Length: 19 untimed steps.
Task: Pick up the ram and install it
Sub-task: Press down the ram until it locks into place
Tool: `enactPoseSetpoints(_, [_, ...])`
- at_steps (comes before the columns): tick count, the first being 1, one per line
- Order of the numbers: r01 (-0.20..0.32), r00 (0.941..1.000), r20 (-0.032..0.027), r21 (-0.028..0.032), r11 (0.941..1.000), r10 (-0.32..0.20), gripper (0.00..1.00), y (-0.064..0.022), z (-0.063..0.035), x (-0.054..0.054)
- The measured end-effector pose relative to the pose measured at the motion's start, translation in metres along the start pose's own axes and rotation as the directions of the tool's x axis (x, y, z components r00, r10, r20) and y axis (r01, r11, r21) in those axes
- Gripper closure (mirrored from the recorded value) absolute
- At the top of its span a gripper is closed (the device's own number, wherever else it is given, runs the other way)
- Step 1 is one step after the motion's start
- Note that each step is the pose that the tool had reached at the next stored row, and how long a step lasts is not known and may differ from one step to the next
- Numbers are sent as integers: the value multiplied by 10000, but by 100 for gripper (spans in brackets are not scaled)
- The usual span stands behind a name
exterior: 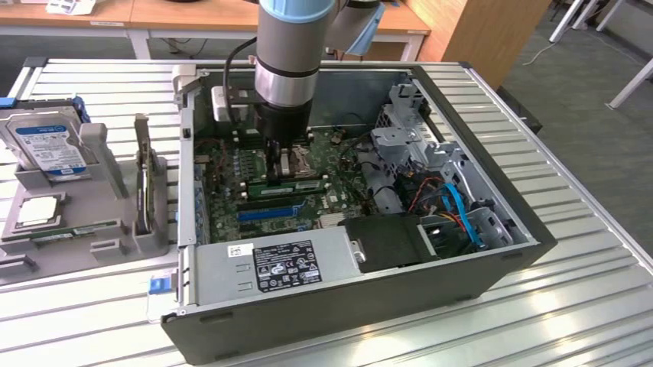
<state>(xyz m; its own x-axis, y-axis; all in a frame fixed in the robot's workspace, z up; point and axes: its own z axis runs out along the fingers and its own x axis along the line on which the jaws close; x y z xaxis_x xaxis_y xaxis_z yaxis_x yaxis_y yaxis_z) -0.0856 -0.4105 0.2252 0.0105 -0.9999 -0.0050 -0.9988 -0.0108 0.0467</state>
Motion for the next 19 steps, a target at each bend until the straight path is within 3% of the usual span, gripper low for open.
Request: enactPoseSetpoints(19, [0,10000,0,1,10000,0,90,-1,22,2])
